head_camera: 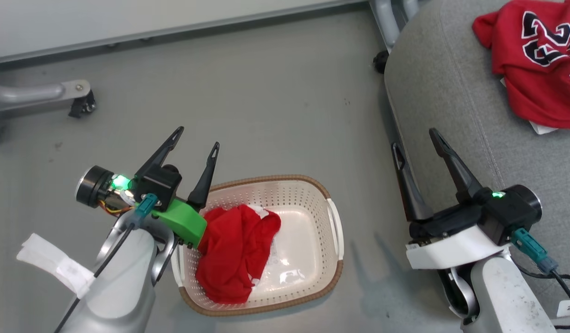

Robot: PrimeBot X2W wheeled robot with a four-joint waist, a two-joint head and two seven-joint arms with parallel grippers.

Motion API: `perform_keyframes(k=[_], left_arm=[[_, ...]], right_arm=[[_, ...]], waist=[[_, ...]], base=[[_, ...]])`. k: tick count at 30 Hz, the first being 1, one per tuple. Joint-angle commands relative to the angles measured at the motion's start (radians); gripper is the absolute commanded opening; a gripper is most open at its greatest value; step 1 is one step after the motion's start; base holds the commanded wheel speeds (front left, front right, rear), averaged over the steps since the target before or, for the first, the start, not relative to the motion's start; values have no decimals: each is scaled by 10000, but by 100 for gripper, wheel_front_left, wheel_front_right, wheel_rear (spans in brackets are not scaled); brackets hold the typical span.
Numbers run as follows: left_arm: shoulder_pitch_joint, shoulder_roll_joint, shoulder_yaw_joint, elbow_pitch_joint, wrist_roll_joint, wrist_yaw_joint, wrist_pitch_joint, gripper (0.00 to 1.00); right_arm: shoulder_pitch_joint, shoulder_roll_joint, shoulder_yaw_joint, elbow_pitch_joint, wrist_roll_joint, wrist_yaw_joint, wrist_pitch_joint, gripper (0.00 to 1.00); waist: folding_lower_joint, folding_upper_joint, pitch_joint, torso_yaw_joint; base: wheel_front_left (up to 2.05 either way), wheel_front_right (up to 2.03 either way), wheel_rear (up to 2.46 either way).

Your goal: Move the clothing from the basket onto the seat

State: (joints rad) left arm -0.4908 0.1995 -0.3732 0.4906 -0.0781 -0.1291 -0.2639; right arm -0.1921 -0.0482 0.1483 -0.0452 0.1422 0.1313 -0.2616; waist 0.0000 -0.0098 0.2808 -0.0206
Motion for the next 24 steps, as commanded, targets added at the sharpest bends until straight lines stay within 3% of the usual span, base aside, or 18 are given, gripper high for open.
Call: perform_keyframes(k=[1, 12, 24], left_arm=[[-359, 159, -212, 240, -207, -18, -4, 100], [-2201, 711, -2600, 2957, -715, -10, -4, 100], [-3824, 613, -4540, 5839, -1192, -11, 151, 100]], right_arm=[[-239, -20, 54, -87, 48, -11, -30, 100], [-1471, -18, 384, -660, -6, -12, -30, 100], [-2248, -15, 555, -1334, 80, -11, -30, 100]], waist=[[0, 98, 1100, -685], [0, 98, 3074, -1356], [0, 98, 4890, -1865]], base=[[0, 0, 0], [0, 0, 0], [0, 0, 0]])
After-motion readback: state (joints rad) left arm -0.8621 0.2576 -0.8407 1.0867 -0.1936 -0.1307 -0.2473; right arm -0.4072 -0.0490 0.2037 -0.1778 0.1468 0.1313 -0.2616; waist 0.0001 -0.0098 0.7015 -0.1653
